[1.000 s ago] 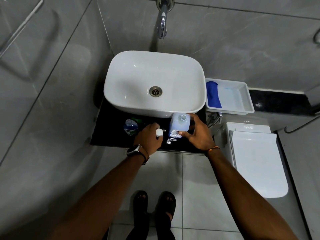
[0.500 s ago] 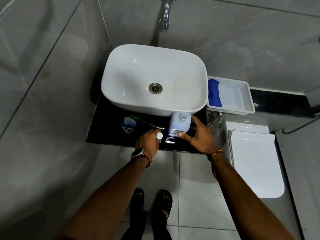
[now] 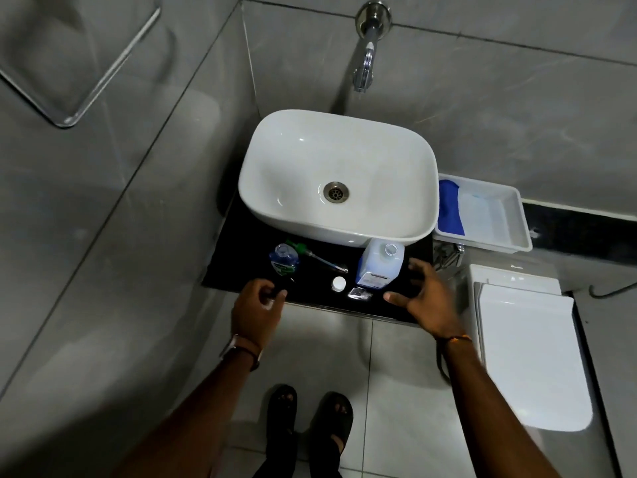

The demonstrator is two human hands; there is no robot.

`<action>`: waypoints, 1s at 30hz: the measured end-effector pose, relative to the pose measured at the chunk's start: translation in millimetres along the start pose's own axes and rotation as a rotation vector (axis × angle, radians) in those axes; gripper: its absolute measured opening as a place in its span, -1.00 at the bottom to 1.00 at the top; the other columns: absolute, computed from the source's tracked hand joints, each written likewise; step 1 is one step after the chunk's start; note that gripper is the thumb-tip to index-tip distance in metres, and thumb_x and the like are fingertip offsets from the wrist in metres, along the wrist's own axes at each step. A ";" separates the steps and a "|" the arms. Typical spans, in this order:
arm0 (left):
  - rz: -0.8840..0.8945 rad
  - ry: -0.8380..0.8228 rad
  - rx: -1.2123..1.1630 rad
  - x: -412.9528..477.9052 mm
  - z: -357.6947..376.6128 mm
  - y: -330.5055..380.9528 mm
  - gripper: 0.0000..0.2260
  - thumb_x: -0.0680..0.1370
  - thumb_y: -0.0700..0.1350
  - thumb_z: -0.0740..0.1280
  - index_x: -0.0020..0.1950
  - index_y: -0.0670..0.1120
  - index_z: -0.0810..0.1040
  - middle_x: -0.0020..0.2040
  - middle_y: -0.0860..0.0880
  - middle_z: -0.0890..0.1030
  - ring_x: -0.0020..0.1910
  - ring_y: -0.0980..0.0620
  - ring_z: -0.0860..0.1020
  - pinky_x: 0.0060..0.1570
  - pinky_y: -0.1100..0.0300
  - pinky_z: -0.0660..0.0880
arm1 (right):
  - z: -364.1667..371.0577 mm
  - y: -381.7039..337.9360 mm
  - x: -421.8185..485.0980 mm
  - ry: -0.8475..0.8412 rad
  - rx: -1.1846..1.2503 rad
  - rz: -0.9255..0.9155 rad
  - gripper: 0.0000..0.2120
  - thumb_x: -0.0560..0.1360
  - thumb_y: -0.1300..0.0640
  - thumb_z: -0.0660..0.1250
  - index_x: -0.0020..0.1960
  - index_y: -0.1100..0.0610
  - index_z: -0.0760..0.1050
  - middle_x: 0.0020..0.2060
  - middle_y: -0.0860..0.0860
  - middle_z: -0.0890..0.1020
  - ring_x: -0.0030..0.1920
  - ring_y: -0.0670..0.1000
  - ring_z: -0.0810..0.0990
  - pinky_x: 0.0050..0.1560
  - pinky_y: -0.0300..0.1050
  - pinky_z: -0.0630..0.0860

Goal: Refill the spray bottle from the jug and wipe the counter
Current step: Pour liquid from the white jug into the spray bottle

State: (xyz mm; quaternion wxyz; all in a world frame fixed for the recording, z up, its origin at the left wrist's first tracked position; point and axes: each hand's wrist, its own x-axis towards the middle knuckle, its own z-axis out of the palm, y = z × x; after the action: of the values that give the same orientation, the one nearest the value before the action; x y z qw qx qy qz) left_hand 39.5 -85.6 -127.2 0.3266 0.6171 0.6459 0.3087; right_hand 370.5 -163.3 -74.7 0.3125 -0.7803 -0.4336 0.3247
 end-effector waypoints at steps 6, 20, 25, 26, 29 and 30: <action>0.013 -0.189 -0.219 59.7 -16.0 9.5 -0.34 0.35 -0.25 0.61 0.39 -0.12 0.43 0.34 -0.13 0.52 0.26 -0.07 0.53 0.22 0.00 0.55 | 17.0 -5.4 16.1 -0.031 0.187 -0.065 -0.10 0.20 0.18 0.73 0.42 -0.06 0.39 0.29 -0.14 0.61 0.29 -0.15 0.60 0.26 -0.20 0.53; 0.056 -0.397 -0.261 80.3 -9.7 15.6 -0.49 0.35 -0.30 0.60 0.23 -0.05 0.53 0.11 -0.08 0.65 0.11 -0.07 0.64 0.18 0.01 0.61 | 29.2 -9.4 17.7 0.113 0.146 -0.087 -0.28 0.15 -0.14 0.73 0.21 -0.17 0.48 0.11 -0.22 0.68 0.14 -0.20 0.66 0.06 -0.23 0.62; 0.065 -0.415 -0.276 71.0 -13.2 29.4 -0.45 0.37 -0.26 0.60 0.32 -0.13 0.53 0.16 -0.12 0.66 0.13 -0.05 0.65 0.14 0.08 0.63 | 16.7 -26.5 -5.1 0.151 0.159 -0.197 -0.35 0.24 -0.09 0.68 0.25 -0.26 0.49 0.15 -0.20 0.66 0.18 -0.15 0.63 0.12 -0.29 0.60; 0.080 -0.423 -0.266 68.4 -13.3 35.3 -0.45 0.37 -0.26 0.60 0.33 -0.13 0.52 0.16 -0.12 0.66 0.12 -0.04 0.66 0.13 0.09 0.63 | 13.2 -32.1 -9.7 0.158 0.167 -0.218 -0.36 0.25 -0.09 0.67 0.26 -0.25 0.50 0.16 -0.20 0.65 0.19 -0.15 0.63 0.12 -0.31 0.59; 0.144 -0.441 -0.244 61.5 -12.8 55.3 -0.44 0.37 -0.26 0.60 0.33 -0.13 0.53 0.13 -0.07 0.67 0.06 0.04 0.66 0.07 0.27 0.63 | 3.3 -50.1 -21.6 0.198 0.170 -0.275 -0.37 0.26 -0.09 0.66 0.28 -0.19 0.52 0.17 -0.19 0.65 0.19 -0.15 0.63 0.14 -0.31 0.58; 0.165 -0.450 -0.237 59.0 -12.8 62.8 -0.44 0.37 -0.24 0.60 0.33 -0.12 0.54 0.12 -0.04 0.66 0.04 0.09 0.65 0.04 0.33 0.62 | -0.5 -55.6 -24.8 0.209 0.161 -0.292 -0.36 0.27 -0.08 0.66 0.30 -0.15 0.52 0.19 -0.17 0.65 0.20 -0.15 0.62 0.16 -0.28 0.58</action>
State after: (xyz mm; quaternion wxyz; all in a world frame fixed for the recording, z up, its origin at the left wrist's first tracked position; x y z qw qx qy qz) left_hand 65.1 -23.6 -71.6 0.5058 0.6782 0.4640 0.2625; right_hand 334.3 -161.4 -25.7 0.4611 -0.7109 -0.4801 0.2267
